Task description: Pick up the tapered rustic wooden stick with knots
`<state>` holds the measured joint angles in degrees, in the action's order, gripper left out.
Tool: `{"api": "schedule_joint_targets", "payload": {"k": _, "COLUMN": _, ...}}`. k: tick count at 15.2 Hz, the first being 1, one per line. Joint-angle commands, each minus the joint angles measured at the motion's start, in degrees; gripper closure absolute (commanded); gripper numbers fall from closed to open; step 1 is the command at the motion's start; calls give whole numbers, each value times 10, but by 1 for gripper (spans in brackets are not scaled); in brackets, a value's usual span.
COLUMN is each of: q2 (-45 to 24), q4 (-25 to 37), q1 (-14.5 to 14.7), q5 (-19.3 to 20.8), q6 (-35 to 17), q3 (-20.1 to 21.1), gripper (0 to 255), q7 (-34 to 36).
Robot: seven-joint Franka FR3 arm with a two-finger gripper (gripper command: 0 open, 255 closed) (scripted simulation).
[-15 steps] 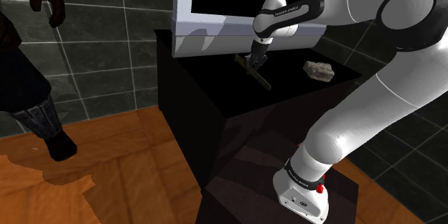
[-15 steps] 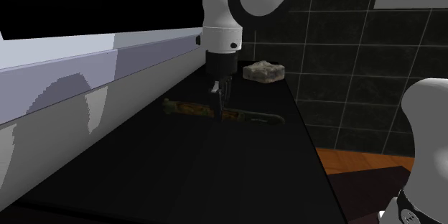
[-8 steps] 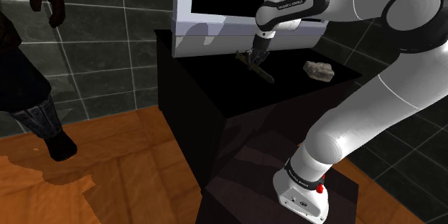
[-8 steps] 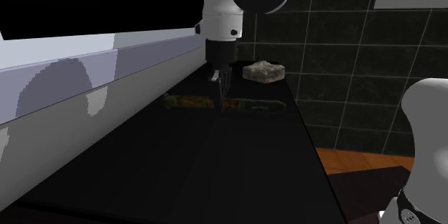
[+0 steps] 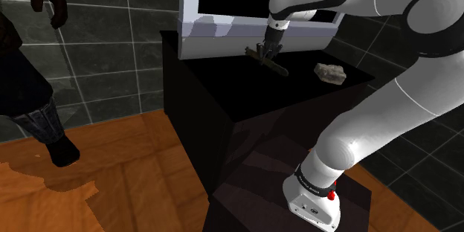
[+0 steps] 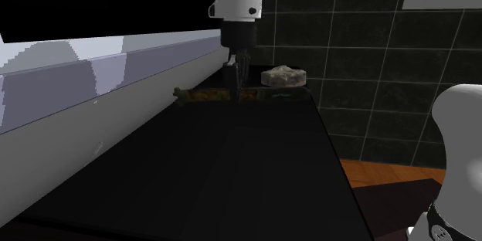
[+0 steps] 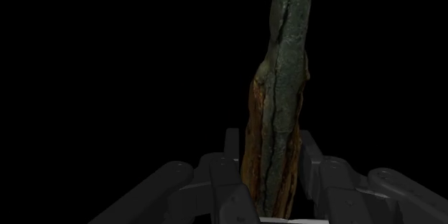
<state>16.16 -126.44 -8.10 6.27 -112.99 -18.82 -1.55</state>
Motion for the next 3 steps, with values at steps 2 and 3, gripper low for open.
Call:
{"api": "schedule_joint_targets", "payload": {"k": 2, "q2": 1, "q4": 16, "q1": 1, "q5": -1, "q6": 17, "q3": 2, "gripper": 255, "q7": 0}}
{"api": "schedule_joint_targets", "payload": {"k": 3, "q2": 1, "q4": 16, "q1": 1, "q5": -1, "q6": 17, "q3": 2, "gripper": 255, "q7": 0}}
